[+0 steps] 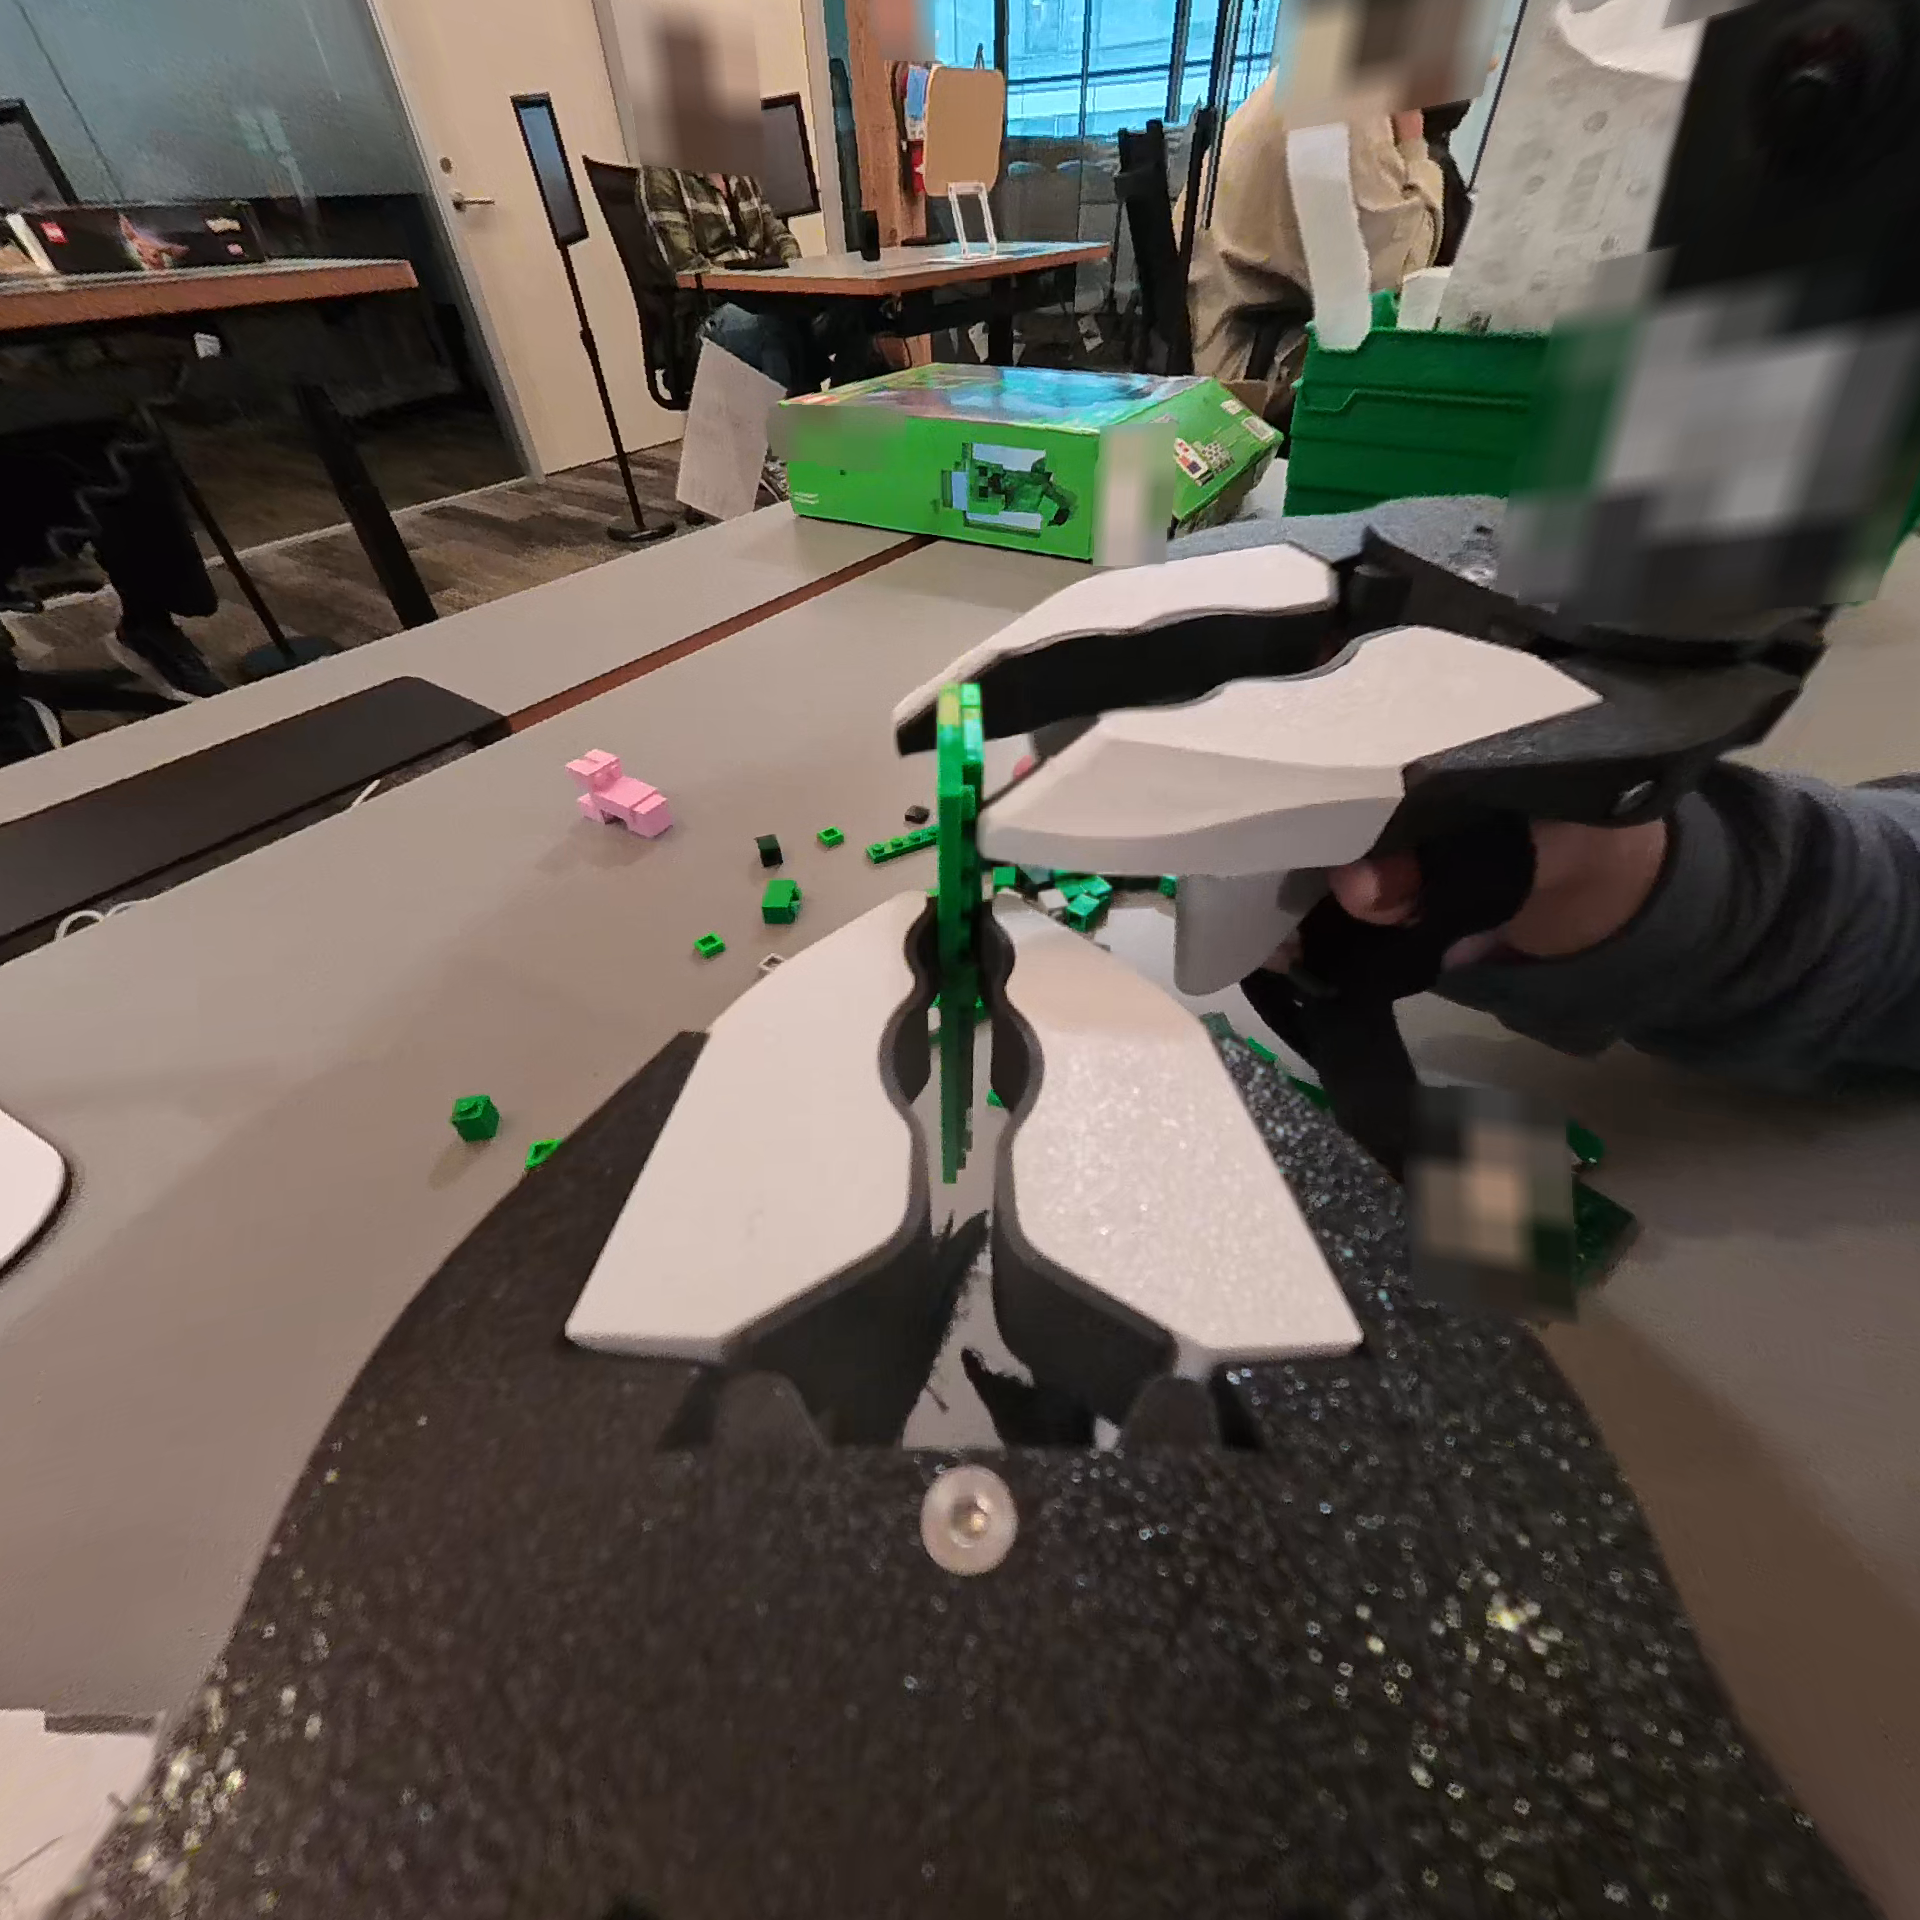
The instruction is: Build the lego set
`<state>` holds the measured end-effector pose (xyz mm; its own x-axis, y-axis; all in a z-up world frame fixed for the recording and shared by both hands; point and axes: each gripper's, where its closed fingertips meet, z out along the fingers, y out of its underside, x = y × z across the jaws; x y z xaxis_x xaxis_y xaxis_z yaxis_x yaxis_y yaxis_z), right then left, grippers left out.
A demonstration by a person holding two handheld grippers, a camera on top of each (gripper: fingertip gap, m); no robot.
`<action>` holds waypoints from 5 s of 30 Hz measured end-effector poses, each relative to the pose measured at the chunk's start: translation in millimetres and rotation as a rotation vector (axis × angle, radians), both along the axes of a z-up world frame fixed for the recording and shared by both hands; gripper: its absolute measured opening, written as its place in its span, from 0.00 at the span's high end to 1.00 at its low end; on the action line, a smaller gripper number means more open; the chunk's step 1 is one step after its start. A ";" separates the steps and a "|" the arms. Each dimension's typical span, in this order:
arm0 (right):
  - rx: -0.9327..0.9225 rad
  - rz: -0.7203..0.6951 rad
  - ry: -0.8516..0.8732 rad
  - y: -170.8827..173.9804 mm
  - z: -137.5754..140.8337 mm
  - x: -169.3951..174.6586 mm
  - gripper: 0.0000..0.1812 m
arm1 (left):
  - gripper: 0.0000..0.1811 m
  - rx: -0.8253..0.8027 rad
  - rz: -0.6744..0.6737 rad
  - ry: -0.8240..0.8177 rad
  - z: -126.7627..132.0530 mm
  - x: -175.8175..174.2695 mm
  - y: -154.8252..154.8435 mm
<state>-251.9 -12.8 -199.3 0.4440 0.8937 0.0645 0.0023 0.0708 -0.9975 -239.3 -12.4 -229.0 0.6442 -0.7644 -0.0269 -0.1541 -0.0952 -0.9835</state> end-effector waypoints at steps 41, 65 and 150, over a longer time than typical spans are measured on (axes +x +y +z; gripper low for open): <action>0.383 -0.197 -0.312 9.1 -16.4 -6.8 0.96 | 0.97 -0.284 0.069 -0.042 -31.7 2.2 11.4; -0.102 0.360 -0.287 -20.0 -53.0 -1.4 0.80 | 0.97 -0.311 -0.252 -0.726 30.5 -24.3 -0.6; 0.859 0.018 -1.163 -0.7 -81.2 23.6 0.97 | 0.95 -0.829 -0.452 -0.281 -44.0 27.8 -45.0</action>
<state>-228.3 -13.5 -280.5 -0.2439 0.3988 0.8840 0.7600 0.6448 -0.0812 -211.6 -57.5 -273.0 0.1875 -0.6483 0.7380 -0.1166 -0.7607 -0.6386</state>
